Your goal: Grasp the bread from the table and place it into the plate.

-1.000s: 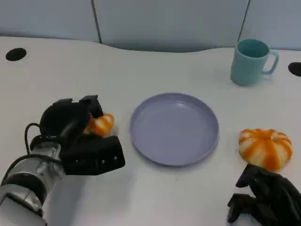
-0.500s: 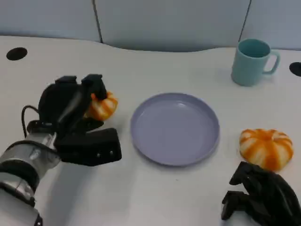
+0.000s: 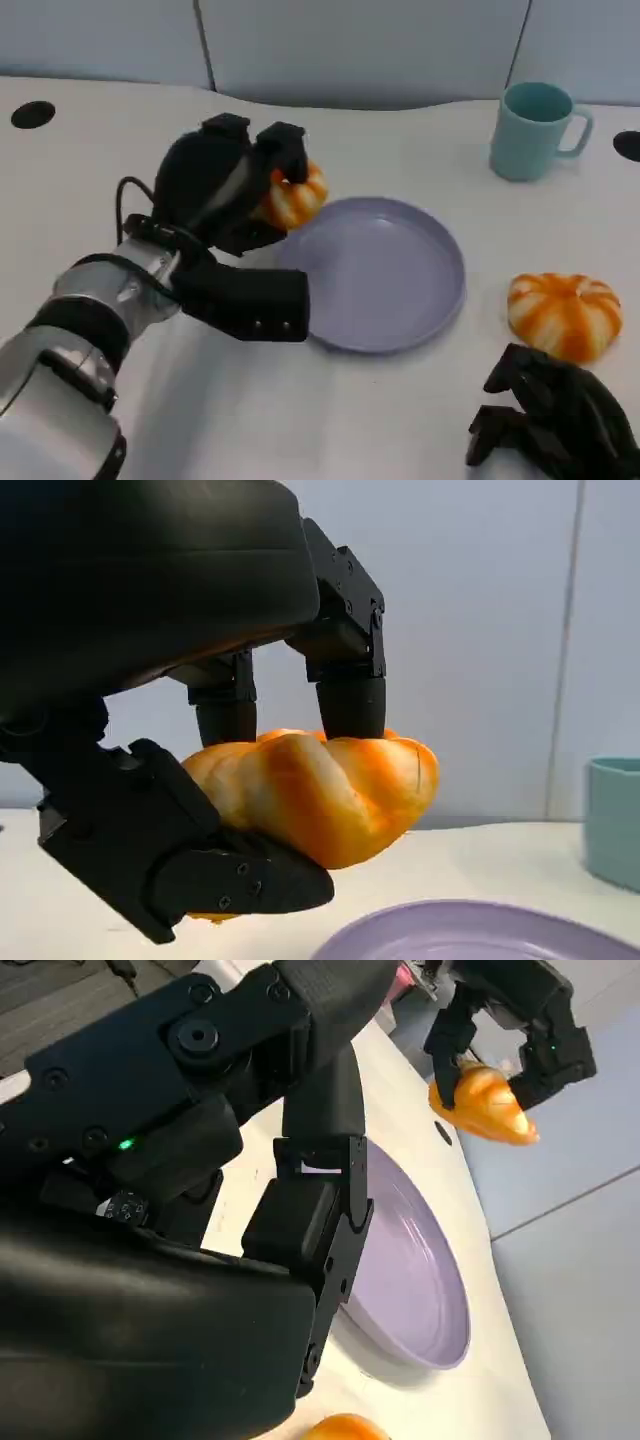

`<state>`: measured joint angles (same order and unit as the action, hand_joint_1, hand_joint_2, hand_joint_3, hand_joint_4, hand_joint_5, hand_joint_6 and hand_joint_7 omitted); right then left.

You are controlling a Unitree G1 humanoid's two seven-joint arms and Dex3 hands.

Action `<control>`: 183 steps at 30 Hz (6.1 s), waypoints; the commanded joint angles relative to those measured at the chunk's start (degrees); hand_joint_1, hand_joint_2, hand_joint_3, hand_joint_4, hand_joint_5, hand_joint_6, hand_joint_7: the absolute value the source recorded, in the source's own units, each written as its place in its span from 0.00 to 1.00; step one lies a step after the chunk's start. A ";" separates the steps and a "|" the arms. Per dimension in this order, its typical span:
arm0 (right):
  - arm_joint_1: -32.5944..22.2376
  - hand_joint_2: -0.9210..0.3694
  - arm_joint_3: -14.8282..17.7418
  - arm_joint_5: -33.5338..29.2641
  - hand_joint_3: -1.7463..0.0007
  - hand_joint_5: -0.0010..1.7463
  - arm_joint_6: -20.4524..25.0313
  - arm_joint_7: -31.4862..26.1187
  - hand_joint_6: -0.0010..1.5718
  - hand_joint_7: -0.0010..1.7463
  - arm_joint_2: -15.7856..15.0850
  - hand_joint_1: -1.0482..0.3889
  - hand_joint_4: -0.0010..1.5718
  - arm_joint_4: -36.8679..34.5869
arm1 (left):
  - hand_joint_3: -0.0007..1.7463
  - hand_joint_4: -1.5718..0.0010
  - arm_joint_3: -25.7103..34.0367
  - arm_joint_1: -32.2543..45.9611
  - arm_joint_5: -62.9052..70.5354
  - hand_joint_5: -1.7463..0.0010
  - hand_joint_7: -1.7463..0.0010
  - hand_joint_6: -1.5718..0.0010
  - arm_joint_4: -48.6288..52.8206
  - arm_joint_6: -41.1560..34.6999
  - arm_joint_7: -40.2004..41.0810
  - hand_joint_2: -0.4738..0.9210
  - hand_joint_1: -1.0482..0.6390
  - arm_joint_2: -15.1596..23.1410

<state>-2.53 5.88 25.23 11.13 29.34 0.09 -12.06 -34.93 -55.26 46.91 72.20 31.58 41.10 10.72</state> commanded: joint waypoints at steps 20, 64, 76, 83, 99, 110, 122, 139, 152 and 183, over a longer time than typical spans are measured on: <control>-0.35 0.15 -0.89 -0.58 1.00 0.45 -0.90 -1.17 0.80 0.45 2.32 0.14 0.92 0.27 | 0.52 0.41 -1.00 -4.45 -1.29 0.00 0.00 0.56 3.61 -3.39 -11.82 0.79 0.50 -7.37; -1.29 0.16 -1.92 0.21 1.00 0.46 0.17 -1.66 0.78 0.47 3.21 0.14 0.91 2.14 | 0.09 0.78 -0.32 -6.14 -2.93 0.85 1.00 0.73 4.91 -11.56 -31.50 1.00 0.32 -13.73; -1.00 0.15 -1.88 -0.35 1.00 0.46 -0.13 -2.01 0.78 0.46 3.04 0.14 0.91 1.93 | 0.22 0.85 1.92 -6.35 -6.19 0.91 0.99 0.79 4.13 -10.50 -36.04 1.00 0.18 -12.82; -0.32 0.15 -1.55 -0.57 1.00 0.48 -0.48 -1.97 0.77 0.47 2.79 0.14 0.91 1.04 | 0.24 0.88 11.24 -4.99 -16.88 0.92 1.00 0.81 2.63 -6.07 -44.50 1.00 0.16 -11.54; 1.64 0.16 -0.29 -0.20 1.00 0.48 0.03 -1.34 0.80 0.46 2.44 0.13 0.91 -0.95 | 0.11 0.82 31.95 9.31 -44.54 0.74 0.98 0.71 -10.19 1.25 -69.14 1.00 0.35 -7.02; 1.91 0.15 0.29 -0.38 1.00 0.48 0.33 -1.62 0.82 0.45 2.04 0.12 0.92 -0.77 | 0.12 0.65 39.45 26.88 -61.06 0.46 0.88 0.50 -34.10 -11.78 -69.71 1.00 0.40 -11.19; 2.46 0.15 0.51 -0.54 1.00 0.46 0.34 -1.82 0.82 0.45 1.71 0.11 0.94 -1.05 | 0.13 0.55 44.89 41.51 -75.47 0.38 0.80 0.42 -57.83 -33.90 -67.43 1.00 0.44 -11.93; 1.89 0.15 0.08 -0.63 1.00 0.44 0.53 -1.64 0.79 0.46 1.21 0.12 0.93 -0.09 | 0.20 0.58 49.33 54.99 -81.12 0.14 0.31 0.61 -67.33 -45.57 -64.28 1.00 0.45 -11.37; 1.38 0.14 -0.04 -1.12 1.00 0.45 0.22 -1.72 0.80 0.45 0.61 0.12 0.93 0.69 | 0.20 0.62 50.97 58.06 -83.58 0.08 0.29 0.62 -67.83 -51.07 -64.05 0.97 0.45 -11.03; 3.64 0.12 2.19 -1.16 1.00 0.47 -3.99 1.11 0.79 0.46 -0.71 0.11 0.91 -4.81 | 0.25 0.58 50.11 56.16 -81.97 0.09 0.33 0.57 -62.17 -47.09 -64.17 0.92 0.45 -12.20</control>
<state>1.19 7.87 24.35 7.28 30.91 0.18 -17.53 14.41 1.23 -34.92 9.69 -16.09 -22.90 -2.02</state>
